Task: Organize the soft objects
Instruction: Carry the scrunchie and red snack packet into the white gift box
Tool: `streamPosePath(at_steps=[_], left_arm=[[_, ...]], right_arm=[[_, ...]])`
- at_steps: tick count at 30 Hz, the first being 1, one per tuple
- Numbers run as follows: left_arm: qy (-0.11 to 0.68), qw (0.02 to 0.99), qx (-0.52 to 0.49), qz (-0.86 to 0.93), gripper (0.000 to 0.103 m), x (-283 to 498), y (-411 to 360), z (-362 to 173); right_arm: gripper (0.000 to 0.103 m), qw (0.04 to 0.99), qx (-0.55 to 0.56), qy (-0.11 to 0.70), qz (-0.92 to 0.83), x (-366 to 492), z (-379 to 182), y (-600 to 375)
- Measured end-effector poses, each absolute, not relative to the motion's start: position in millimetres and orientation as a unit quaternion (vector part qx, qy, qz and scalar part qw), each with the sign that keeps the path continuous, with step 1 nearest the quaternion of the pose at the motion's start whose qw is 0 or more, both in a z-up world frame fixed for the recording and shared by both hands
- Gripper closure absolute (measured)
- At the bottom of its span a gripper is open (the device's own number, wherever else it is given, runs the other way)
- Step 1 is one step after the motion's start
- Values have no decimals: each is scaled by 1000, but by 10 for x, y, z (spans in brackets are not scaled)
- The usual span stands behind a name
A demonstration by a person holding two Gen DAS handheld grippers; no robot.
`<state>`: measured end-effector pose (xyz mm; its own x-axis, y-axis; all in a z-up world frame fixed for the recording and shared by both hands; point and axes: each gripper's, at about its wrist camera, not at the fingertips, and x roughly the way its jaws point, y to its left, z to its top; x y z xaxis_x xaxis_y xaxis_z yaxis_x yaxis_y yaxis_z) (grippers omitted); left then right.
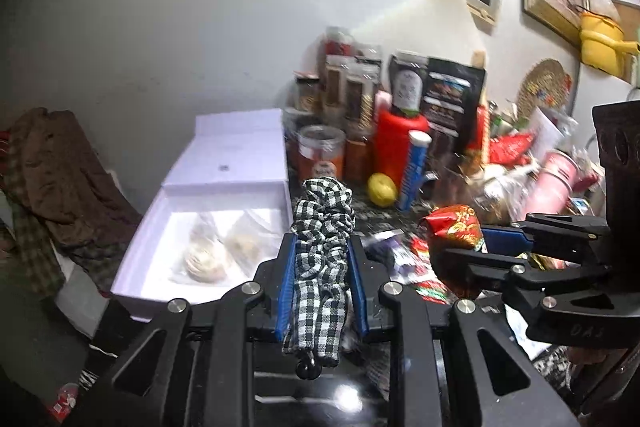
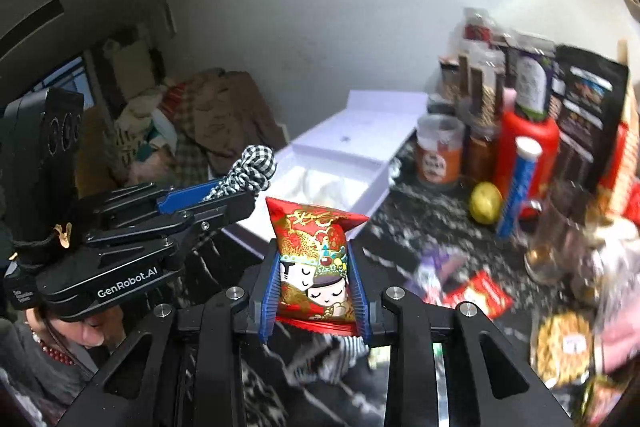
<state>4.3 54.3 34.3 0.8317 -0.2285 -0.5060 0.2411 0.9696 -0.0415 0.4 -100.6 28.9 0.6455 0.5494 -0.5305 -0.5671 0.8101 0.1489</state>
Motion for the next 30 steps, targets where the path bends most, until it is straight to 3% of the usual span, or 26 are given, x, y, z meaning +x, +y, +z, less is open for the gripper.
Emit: streamPosePath(at_steps=[15, 30], left_arm=[[228, 973, 5, -46, 79, 613, 1047, 644], [243, 970, -20, 4, 79, 1353, 1448, 365]], right_arm=[[72, 896, -22, 262, 357, 795, 532, -536], [72, 876, 7, 287, 386, 1681, 328, -197]])
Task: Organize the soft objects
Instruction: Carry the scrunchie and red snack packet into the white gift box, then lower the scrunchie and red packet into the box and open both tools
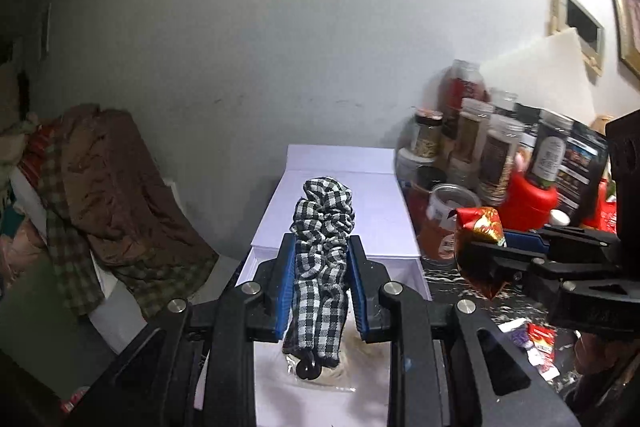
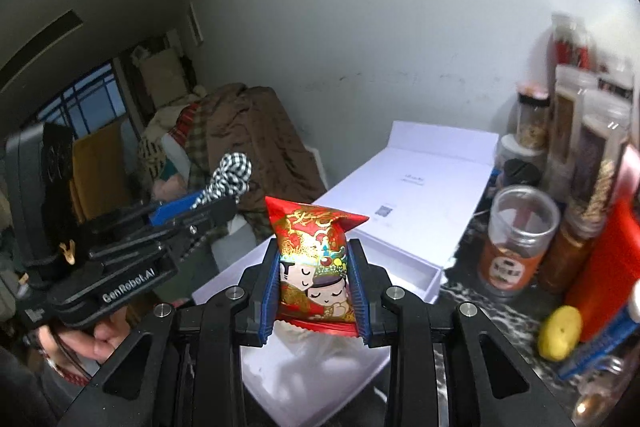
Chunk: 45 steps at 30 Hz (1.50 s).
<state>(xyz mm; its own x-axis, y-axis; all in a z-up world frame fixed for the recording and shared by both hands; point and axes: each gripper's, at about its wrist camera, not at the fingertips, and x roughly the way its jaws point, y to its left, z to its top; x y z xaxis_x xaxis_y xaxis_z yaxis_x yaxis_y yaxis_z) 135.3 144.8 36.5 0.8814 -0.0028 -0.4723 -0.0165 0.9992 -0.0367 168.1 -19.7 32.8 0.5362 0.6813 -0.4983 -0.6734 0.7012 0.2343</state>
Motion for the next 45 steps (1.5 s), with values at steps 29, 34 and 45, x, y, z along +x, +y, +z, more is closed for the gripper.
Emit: streamPosePath(at_steps=[29, 34, 45], left_arm=[[396, 916, -13, 54, 78, 1965, 1613, -644], [421, 903, 22, 85, 78, 2023, 1557, -766], [435, 896, 37, 87, 75, 2007, 1443, -749]], right_arm=[[71, 841, -26, 413, 349, 2300, -590, 278], [71, 851, -79, 413, 315, 2285, -701, 359], [52, 856, -84, 409, 306, 2266, -620, 321]])
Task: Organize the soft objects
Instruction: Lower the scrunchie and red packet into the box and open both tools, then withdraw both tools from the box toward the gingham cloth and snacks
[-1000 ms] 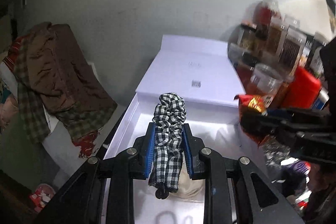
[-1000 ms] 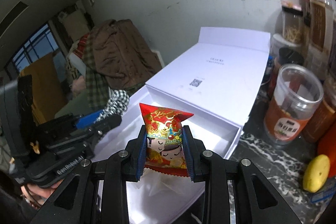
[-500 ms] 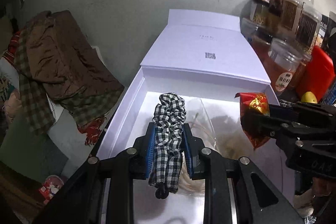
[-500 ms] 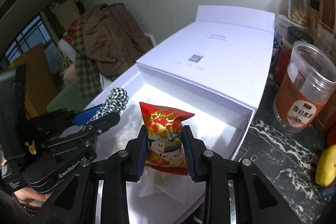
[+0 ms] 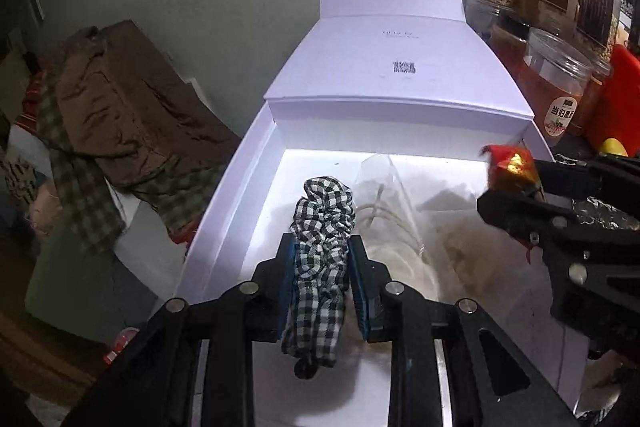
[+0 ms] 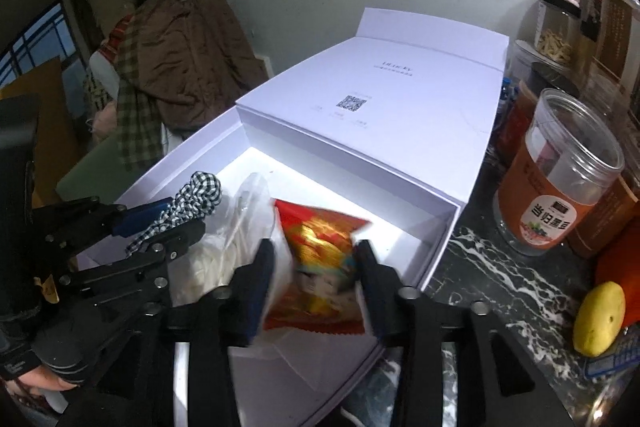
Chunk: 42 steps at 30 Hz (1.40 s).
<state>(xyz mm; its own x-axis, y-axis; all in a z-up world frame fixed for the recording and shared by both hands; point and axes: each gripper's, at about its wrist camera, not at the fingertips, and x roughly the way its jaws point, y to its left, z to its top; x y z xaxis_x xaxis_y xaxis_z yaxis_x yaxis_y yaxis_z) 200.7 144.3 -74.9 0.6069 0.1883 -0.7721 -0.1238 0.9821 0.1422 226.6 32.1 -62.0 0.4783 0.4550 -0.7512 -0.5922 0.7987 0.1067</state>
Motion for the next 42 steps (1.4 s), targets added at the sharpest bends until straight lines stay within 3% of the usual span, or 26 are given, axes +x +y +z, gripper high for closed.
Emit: streamPosePath(at_steps=[3, 5, 6, 7, 32, 42], left_arm=[[431, 897, 30, 96, 65, 1992, 1436, -673], [426, 898, 31, 102, 49, 1976, 1435, -625], [421, 900, 31, 106, 36, 1959, 1427, -583], [416, 903, 31, 109, 33, 1941, 1425, -551], [302, 951, 23, 63, 33, 994, 1139, 549], [276, 960, 36, 36, 33, 518, 974, 760]], right_arm=[[49, 855, -88, 408, 307, 2243, -569, 276], [48, 857, -89, 407, 303, 2217, -528, 237], [47, 858, -85, 405, 303, 2201, -499, 206], [46, 858, -80, 404, 306, 2185, -476, 184], [43, 912, -62, 296, 277, 1157, 598, -339], [34, 925, -63, 260, 272, 549, 797, -520]])
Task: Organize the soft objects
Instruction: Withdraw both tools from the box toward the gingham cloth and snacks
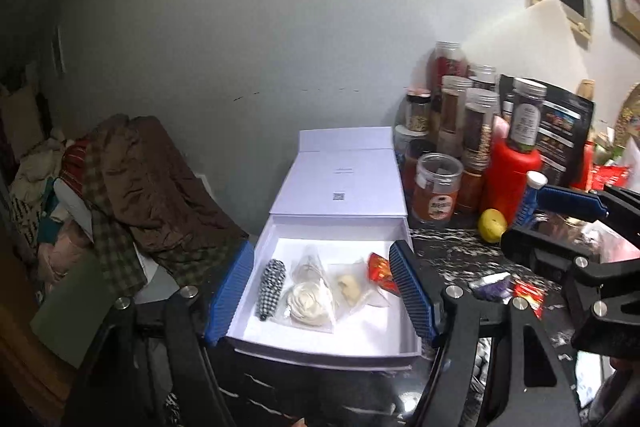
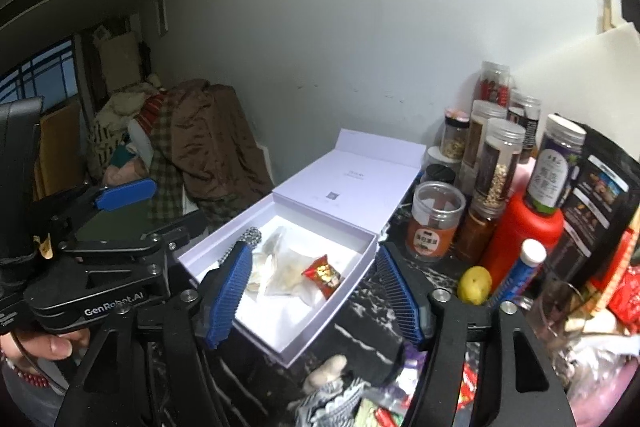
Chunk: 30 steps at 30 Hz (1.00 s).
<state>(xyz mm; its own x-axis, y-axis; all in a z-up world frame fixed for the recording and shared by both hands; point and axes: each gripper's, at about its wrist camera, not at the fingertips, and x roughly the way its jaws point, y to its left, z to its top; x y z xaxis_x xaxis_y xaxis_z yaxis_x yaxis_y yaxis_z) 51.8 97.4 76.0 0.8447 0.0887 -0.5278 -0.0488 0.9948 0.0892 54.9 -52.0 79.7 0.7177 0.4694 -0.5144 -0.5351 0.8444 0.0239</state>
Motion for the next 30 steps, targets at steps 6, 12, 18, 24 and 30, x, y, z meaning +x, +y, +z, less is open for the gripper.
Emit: streamPosePath(at_steps=[6, 12, 18, 24, 30], left_arm=[[274, 961, 45, 14, 33, 245, 830, 788], [276, 960, 49, -3, 33, 46, 742, 786], [292, 955, 45, -31, 32, -42, 666, 727], [304, 951, 40, -49, 32, -157, 574, 571], [331, 939, 33, -89, 32, -223, 422, 305]], right_arm=[[31, 928, -55, 249, 271, 259, 830, -663], [28, 934, -48, 242, 257, -13, 792, -847], [23, 943, -27, 245, 225, -233, 707, -1047], [23, 945, -20, 261, 197, -387, 556, -1206], [23, 944, -33, 282, 170, -480, 303, -1330]])
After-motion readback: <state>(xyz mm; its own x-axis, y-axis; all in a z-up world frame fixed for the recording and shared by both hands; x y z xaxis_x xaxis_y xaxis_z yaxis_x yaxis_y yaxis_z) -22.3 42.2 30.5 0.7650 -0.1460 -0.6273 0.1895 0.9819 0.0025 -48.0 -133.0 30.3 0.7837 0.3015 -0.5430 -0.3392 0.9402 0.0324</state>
